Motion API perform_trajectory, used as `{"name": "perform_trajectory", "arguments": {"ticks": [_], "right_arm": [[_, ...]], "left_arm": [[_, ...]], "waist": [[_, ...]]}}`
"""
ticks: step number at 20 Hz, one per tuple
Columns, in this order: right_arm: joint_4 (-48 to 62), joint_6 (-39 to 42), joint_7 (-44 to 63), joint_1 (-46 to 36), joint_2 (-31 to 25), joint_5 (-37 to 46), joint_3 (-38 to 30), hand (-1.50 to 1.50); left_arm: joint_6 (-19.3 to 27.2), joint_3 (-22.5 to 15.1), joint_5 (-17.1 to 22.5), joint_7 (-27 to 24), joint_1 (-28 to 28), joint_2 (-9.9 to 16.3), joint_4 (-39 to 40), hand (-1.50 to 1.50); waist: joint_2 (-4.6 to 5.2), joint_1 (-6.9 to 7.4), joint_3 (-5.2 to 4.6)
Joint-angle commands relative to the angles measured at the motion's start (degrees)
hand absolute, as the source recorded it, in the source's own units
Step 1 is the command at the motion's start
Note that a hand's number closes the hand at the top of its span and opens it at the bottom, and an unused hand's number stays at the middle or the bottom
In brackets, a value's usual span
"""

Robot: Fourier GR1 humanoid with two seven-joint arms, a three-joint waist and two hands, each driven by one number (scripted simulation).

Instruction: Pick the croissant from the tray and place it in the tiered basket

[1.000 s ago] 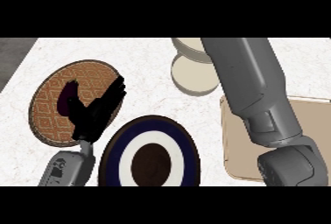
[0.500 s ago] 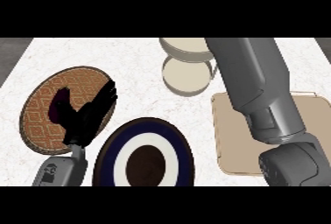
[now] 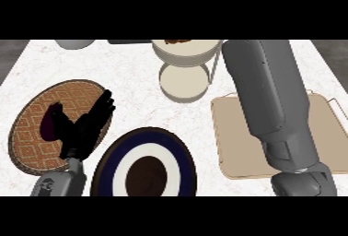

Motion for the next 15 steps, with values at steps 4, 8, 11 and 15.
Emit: {"name": "perform_trajectory", "arguments": {"ticks": [4,8,11,15], "right_arm": [[-17.74,13.45,4.33,9.27,0.08,-5.68,9.17,-1.5],[-28.62,17.9,5.27,16.33,0.08,-7.48,11.5,-1.5],[-37.54,21.69,6.81,20.52,0.08,-7.38,12.86,-1.5],[-48.75,26.31,7.85,27.07,-0.69,-7.85,14.59,-1.5]], "left_arm": [[0.15,1.16,0.33,-0.87,2.65,0.41,0.39,0.0],[0.86,1.39,-0.19,-0.72,3.64,0.67,-0.54,0.0],[1.14,1.98,-0.1,-0.64,3.26,0.95,-0.65,0.0],[0.77,3.95,1.55,-0.05,4.75,2.0,-1.68,0.0]], "waist": [[-1.18,-2.6,0.01],[-1.52,-4.3,0.1],[-1.51,-5.37,0.04],[-2.06,-5.96,0.04]]}}
